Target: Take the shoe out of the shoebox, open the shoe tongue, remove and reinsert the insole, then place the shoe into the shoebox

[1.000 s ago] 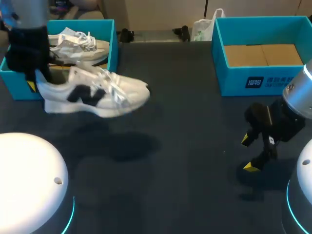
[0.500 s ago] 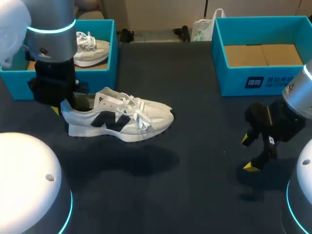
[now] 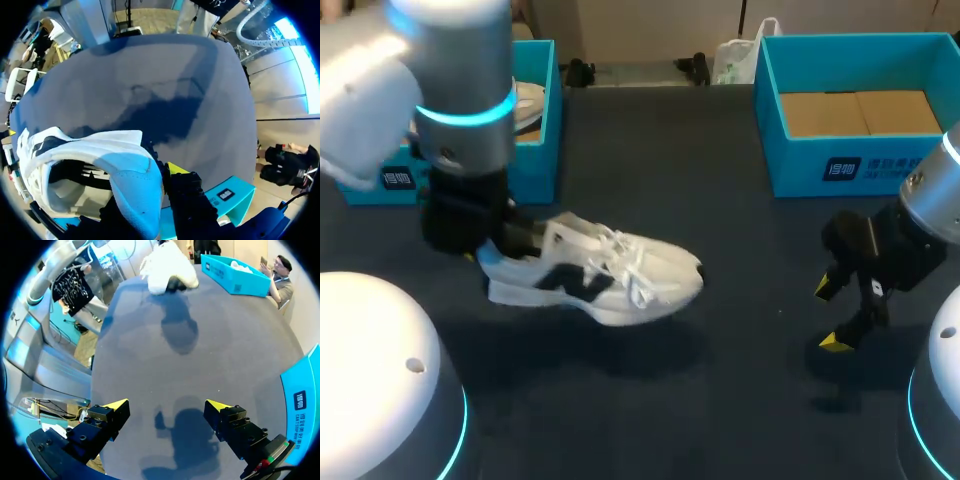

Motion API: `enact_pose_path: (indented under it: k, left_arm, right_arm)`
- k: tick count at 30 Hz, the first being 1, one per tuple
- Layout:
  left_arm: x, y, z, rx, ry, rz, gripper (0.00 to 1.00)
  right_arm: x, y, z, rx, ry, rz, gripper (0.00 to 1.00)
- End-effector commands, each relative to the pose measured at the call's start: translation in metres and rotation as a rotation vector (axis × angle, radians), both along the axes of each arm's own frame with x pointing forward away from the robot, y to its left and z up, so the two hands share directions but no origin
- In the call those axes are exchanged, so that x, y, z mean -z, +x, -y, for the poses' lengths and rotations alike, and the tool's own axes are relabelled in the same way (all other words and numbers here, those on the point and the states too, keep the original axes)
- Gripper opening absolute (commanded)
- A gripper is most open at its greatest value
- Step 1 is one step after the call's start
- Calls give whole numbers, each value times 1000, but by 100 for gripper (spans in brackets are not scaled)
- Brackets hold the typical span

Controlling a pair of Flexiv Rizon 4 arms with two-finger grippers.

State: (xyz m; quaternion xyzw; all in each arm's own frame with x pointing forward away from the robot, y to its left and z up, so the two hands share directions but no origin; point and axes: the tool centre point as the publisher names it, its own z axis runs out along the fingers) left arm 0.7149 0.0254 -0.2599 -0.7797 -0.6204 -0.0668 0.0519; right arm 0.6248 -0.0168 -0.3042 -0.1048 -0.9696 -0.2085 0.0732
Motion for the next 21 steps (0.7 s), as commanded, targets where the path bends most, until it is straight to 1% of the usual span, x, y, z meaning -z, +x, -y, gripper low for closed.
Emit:
enact_pose_path:
  k: [1, 4, 10, 16, 21]
  left_arm:
    - [21, -5, 31, -5, 40, 20, 0]
    - [30, -7, 45, -1, 45, 22, 0]
    - [44, -7, 64, 8, 45, 21, 0]
    - [56, -6, 83, -66, 61, 32, 0]
    - [67, -8, 93, -98, 68, 23, 0]
  right_arm:
    - [0, -2, 0, 1, -1, 2, 100]
    - [0, -2, 0, 1, -1, 2, 100]
    - [0, -2, 0, 1, -1, 2, 100]
    - [0, -2, 0, 1, -1, 2, 100]
    - [0, -2, 0, 1, -1, 2, 100]
